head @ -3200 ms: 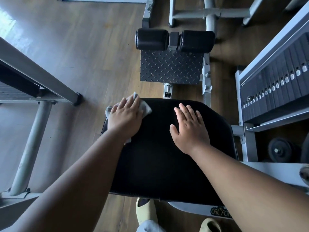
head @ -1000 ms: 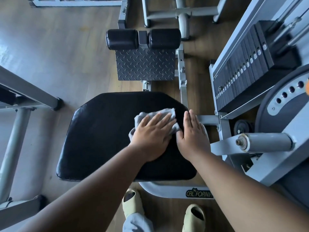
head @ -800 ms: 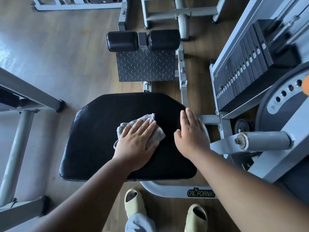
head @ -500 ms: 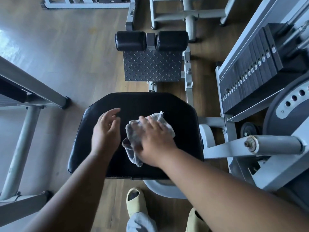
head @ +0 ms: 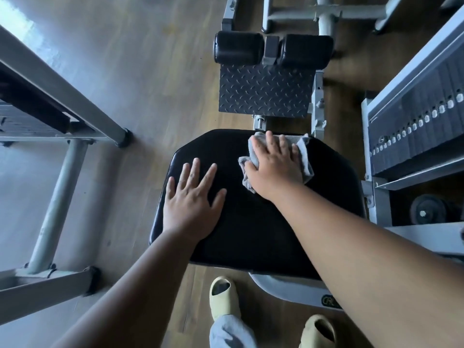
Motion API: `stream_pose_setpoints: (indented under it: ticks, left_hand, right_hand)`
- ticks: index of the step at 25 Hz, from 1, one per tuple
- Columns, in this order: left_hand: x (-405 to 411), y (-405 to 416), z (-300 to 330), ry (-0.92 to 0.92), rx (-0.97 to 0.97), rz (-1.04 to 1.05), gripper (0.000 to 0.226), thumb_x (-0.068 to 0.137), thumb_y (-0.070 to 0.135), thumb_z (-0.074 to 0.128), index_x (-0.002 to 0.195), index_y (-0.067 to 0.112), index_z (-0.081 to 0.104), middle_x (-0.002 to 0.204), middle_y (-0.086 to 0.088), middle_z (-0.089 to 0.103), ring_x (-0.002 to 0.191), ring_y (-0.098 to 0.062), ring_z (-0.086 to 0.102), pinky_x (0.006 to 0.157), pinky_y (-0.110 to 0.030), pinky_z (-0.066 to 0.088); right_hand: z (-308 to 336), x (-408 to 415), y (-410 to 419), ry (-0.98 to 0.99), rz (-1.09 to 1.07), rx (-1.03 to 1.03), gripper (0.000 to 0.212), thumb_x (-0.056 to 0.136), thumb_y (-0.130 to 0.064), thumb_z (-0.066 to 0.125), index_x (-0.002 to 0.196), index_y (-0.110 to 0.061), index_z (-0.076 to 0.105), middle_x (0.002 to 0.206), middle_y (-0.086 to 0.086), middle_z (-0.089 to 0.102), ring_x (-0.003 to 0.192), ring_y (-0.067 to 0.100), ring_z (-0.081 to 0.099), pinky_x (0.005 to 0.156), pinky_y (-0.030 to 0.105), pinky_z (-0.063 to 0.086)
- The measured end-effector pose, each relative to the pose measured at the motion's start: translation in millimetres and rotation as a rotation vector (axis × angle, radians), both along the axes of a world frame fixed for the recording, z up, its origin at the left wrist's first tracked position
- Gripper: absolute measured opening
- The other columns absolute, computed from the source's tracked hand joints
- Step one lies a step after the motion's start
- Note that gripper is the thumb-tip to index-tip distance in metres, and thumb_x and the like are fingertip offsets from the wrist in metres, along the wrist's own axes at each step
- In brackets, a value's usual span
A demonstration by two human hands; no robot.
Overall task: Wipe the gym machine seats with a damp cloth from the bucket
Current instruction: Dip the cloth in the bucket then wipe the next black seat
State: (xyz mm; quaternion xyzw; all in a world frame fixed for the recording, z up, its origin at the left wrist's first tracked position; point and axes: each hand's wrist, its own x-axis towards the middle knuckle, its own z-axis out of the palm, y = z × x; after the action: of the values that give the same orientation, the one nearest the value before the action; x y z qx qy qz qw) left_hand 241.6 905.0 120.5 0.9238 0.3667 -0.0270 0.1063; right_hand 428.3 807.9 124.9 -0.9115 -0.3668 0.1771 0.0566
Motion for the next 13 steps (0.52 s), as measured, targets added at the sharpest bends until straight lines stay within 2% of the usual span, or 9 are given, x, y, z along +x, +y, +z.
stream_pose_setpoints:
  ticks: [4,7,9,10,13]
  left_hand:
    - [-2,0,-2,-0.033,0.010,-0.002,0.066,0.093,0.071,0.020,0.153,0.046,0.014,0.166,0.007,0.009,0.152,-0.014,0.000,0.123,-0.043,0.002]
    - [-2,-2,-5,-0.049,0.020,0.009,0.064,0.094,0.070,0.019,0.153,0.046,0.015,0.166,0.006,0.010,0.152,-0.015,0.001,0.123,-0.045,0.003]
    - [-1,-2,-6,-0.054,0.022,0.016,0.064,0.094,0.070,0.021,0.152,0.046,0.017,0.165,0.006,0.012,0.152,-0.015,0.002,0.123,-0.046,0.005]
    - [0,-1,-6,-0.060,0.023,0.019,0.064,0.093,0.069,0.023,0.152,0.045,0.018,0.165,0.006,0.013,0.152,-0.015,0.003,0.123,-0.046,0.006]
    - [-1,0,-6,-0.068,0.034,0.025,0.064,0.092,0.069,0.028,0.152,0.045,0.021,0.165,0.007,0.015,0.152,-0.014,0.006,0.122,-0.045,0.008]
  right_hand:
    - [3,-16,-57,-0.044,0.274,0.030,0.063,0.093,-0.055,0.017,0.154,-0.042,0.010,0.166,-0.006,0.009,0.152,0.021,0.004,0.122,0.040,-0.001]
    - [5,25,-67,-0.058,0.056,-0.036,0.065,0.091,-0.054,0.019,0.154,-0.039,0.016,0.165,-0.006,0.013,0.151,0.017,0.008,0.122,0.040,0.004]
    - [4,35,-21,-0.056,-0.119,-0.039,0.062,0.092,-0.050,0.023,0.153,-0.036,0.019,0.164,-0.004,0.014,0.149,0.021,0.009,0.121,0.043,0.006]
    - [6,27,9,-0.043,-0.110,-0.019,0.061,0.094,-0.048,0.025,0.152,-0.033,0.020,0.164,-0.001,0.015,0.148,0.023,0.012,0.120,0.045,0.008]
    - [7,-14,48,0.025,0.244,0.074,0.060,0.097,-0.043,0.031,0.155,-0.033,0.019,0.165,-0.001,0.014,0.150,0.024,0.010,0.121,0.045,0.004]
